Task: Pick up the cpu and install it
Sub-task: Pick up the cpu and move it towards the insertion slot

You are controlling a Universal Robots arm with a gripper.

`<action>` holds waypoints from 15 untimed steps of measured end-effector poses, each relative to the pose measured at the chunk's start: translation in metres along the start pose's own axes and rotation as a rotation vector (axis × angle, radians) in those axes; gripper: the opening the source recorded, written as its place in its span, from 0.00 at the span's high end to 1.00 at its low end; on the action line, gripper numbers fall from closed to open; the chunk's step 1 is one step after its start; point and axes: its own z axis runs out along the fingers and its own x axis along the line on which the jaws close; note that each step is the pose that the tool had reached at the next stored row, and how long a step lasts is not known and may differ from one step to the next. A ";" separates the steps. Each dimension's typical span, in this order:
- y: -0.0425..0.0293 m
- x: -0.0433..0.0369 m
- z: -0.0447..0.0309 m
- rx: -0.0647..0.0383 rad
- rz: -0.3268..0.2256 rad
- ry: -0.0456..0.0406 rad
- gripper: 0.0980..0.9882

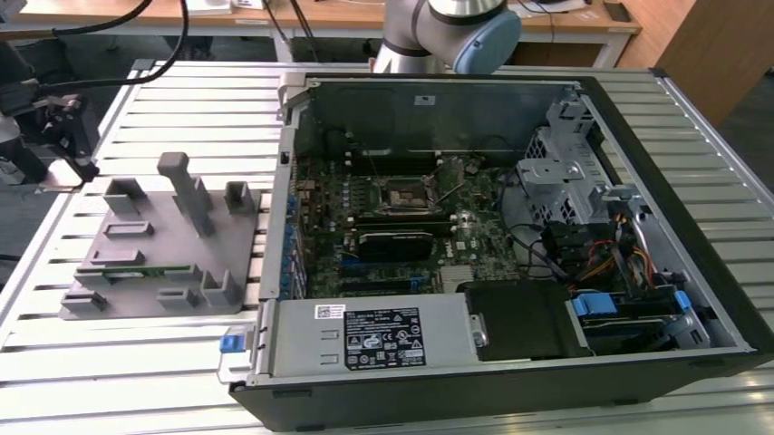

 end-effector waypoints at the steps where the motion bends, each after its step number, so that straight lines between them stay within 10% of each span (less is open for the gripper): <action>1: 0.0001 0.0000 -0.0023 0.000 0.000 0.0000 0.50; 15: 0.0016 -0.0003 -0.0343 0.000 0.000 0.0000 0.50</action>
